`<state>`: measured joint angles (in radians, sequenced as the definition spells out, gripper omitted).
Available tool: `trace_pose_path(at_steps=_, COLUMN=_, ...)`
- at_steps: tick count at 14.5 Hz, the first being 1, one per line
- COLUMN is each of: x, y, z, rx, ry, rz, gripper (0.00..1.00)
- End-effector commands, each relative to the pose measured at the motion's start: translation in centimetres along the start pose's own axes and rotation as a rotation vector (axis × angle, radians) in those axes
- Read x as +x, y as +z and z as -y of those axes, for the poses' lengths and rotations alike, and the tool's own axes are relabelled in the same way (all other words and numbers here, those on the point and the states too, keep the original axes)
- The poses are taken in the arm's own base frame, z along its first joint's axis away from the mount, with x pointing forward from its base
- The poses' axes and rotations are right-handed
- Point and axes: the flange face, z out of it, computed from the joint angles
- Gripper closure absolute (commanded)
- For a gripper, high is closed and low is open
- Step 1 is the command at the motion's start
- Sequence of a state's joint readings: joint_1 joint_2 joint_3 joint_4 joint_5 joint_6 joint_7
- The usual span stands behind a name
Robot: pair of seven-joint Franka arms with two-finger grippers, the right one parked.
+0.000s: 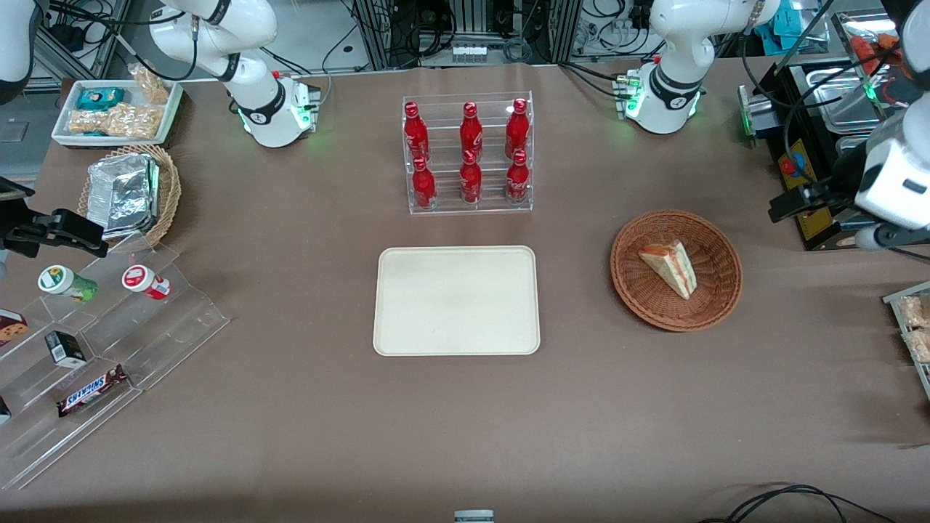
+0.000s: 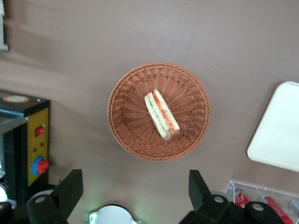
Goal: Place sandwich from basket to tray
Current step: 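Move the left gripper over the sandwich in the wicker basket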
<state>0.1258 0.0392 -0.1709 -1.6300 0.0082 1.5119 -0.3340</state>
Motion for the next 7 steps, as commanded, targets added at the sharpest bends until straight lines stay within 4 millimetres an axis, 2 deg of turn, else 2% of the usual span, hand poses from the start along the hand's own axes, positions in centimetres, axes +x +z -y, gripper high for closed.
trace_pose_path(at_steps=1, x=0.5, y=7.1, z=-0.5, rx=-0.009, ry=-0.15, rz=0.003, gripper=0.0)
trace_pose_path(at_steps=3, x=0.2, y=12.5, z=-0.8, rx=-0.027, ry=-0.29, rz=-0.046, gripper=0.0)
trace_pose_path(at_steps=5, x=0.1, y=15.9, z=-1.3, rx=-0.043, ry=-0.395, rz=-0.066, gripper=0.0)
trace_pose_path(at_steps=7, x=-0.7, y=19.1, z=-2.1, rx=-0.043, ry=-0.42, rz=-0.066, gripper=0.0)
